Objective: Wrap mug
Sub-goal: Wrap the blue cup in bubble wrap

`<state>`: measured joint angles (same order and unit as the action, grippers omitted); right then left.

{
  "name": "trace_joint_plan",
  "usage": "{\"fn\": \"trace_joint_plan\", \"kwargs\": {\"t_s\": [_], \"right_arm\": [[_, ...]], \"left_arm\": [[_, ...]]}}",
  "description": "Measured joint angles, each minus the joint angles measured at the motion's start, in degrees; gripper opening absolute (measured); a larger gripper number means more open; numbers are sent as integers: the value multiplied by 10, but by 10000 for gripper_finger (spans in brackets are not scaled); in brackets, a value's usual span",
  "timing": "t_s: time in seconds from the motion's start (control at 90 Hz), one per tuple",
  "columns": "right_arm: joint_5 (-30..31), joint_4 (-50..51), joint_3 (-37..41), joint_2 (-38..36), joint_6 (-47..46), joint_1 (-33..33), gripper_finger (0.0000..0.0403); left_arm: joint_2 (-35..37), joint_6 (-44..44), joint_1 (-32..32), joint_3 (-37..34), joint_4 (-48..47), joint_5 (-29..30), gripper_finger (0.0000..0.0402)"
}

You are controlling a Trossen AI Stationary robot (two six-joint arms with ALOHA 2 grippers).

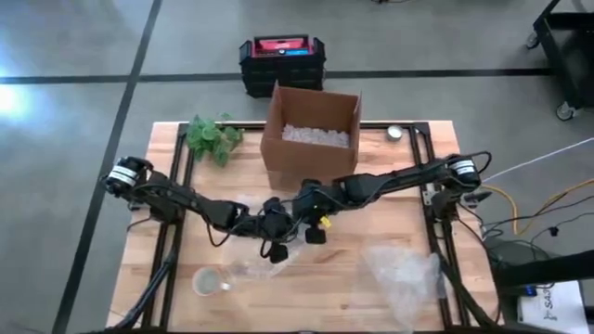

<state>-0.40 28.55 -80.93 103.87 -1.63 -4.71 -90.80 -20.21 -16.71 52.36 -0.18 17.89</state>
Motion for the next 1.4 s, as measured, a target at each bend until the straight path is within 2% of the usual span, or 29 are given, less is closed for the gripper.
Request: {"fn": "trace_joint_plan", "kwargs": {"t_s": [0.289, 0.378, 0.5, 0.733, 0.911, 1.4], "right_arm": [[-3, -28, 17, 79, -11, 6, 2], [-7, -33, 16, 83, -12, 6, 2], [-5, -9, 14, 64, -13, 6, 2], [1, 48, -11, -20, -13, 7, 2], [-56, 48, -9, -32, -17, 2, 2], [-86, 8, -8, 100, -11, 2, 2]], "left_arm": [[0, -1, 1, 0, 4, 5, 20], [0, -1, 1, 0, 3, 6, 20], [0, 0, 1, 0, 3, 5, 20], [0, 0, 0, 0, -2, -4, 20], [0, 0, 0, 0, -3, -3, 20], [0, 0, 0, 0, -2, 2, 20]]}}
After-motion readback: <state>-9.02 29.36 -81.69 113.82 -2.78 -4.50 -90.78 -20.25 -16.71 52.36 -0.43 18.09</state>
